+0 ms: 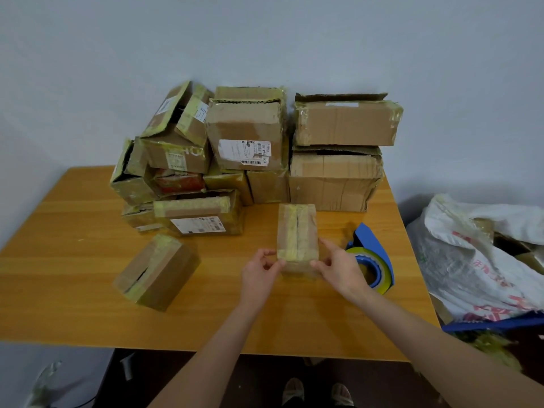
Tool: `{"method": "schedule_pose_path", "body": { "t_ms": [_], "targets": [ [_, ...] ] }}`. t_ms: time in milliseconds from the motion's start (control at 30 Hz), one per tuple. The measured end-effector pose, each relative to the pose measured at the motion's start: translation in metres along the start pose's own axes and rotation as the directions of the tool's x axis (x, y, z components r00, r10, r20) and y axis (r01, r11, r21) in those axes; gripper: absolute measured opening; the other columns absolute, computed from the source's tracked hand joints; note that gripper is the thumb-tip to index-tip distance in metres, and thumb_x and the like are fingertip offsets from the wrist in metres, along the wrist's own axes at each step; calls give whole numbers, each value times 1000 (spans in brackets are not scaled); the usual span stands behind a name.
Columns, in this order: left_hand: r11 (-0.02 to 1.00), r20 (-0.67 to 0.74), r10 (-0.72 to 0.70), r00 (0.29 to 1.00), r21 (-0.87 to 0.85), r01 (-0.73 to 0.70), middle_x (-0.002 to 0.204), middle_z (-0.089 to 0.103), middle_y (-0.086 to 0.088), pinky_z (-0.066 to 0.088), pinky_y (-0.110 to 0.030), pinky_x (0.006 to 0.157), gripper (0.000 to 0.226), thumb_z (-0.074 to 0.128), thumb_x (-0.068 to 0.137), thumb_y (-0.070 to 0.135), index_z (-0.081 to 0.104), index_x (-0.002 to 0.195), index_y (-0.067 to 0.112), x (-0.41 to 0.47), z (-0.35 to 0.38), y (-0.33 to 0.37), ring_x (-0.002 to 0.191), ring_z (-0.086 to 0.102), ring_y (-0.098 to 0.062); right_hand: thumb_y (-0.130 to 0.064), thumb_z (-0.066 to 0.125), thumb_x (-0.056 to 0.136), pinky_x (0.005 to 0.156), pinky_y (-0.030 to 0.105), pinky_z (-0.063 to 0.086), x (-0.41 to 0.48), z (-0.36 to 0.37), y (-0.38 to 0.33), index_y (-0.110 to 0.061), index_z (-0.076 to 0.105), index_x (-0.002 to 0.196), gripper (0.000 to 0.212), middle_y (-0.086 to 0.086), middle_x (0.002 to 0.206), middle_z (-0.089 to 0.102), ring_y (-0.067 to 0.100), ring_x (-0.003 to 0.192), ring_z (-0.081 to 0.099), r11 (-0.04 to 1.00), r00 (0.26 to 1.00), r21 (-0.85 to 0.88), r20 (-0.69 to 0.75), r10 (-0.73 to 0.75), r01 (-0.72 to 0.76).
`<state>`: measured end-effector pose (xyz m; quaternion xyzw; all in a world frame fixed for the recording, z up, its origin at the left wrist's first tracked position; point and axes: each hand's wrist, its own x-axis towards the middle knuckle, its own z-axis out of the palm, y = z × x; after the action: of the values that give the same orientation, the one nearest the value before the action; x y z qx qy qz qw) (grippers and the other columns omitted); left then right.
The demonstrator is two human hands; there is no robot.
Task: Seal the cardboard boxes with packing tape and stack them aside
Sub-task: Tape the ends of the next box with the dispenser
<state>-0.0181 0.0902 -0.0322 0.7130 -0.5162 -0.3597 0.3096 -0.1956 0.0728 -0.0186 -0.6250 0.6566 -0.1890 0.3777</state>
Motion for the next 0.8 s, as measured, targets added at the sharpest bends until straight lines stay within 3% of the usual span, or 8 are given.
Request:
{"method": "schedule_pose_path", "body": {
  "t_ms": [100,267,333,400,467,567,733,800],
  "targets": [
    [1000,-3,8,1000,14,-8,75,67,5,48,-15,61,25,70,86,22,62,106,10,4,2,1,70,64,-9,-24,66,91,76,30,55,3,1,2,-24,28,152,72,-3,76,65,15,75,65,997,1000,-73,-11,-7,6],
    [971,5,40,999,235,-40,68,53,10,41,-13,54,32,75,81,29,57,101,12,1,8,3,61,51,-5,-36,69,87,71,36,55,3,-3,-4,-22,36,144,67,3,92,68,22,85,65,940,1000,-340,14,-20,23],
    [914,14,52,999,403,-53,78,52,10,44,-18,61,42,73,79,43,53,106,16,3,5,6,70,54,-8,-45,69,84,73,37,53,4,-9,-9,-20,38,137,66,5,110,63,25,98,63,892,1000,-451,-5,-27,21],
    [850,29,141,990,508,-136,107,54,4,47,-22,77,63,73,75,50,48,123,17,8,1,6,95,55,-11,-52,70,80,78,37,52,7,-11,-13,-21,33,141,78,5,124,52,26,107,59,870,998,-490,-5,-64,54],
    [843,88,224,971,483,-238,133,48,-4,45,-28,94,85,75,74,47,35,142,15,14,1,6,118,50,-17,-55,69,79,80,39,54,10,-9,-16,-24,21,149,90,7,125,54,28,106,60,861,996,-500,24,-88,88],
    [848,214,253,943,421,-323,152,35,-10,39,-35,106,94,71,80,39,17,153,14,19,6,8,132,45,-25,-53,66,84,81,37,54,14,-4,-16,-23,17,152,89,8,116,66,26,100,65,844,996,-529,47,-77,90],
    [865,208,306,929,346,-363,145,45,-15,41,-32,105,85,73,81,17,23,150,14,21,3,2,124,53,-26,-46,69,84,85,37,52,20,-3,-9,-23,19,150,86,10,119,65,27,102,64,850,994,-516,82,-72,105],
    [883,230,269,935,329,-335,138,53,-12,44,-29,100,86,72,83,19,19,151,18,20,-2,4,117,58,-24,-45,71,83,86,37,53,20,-6,-9,-23,19,151,89,9,122,65,26,104,64,882,991,-459,116,-60,107]
  ]
}}
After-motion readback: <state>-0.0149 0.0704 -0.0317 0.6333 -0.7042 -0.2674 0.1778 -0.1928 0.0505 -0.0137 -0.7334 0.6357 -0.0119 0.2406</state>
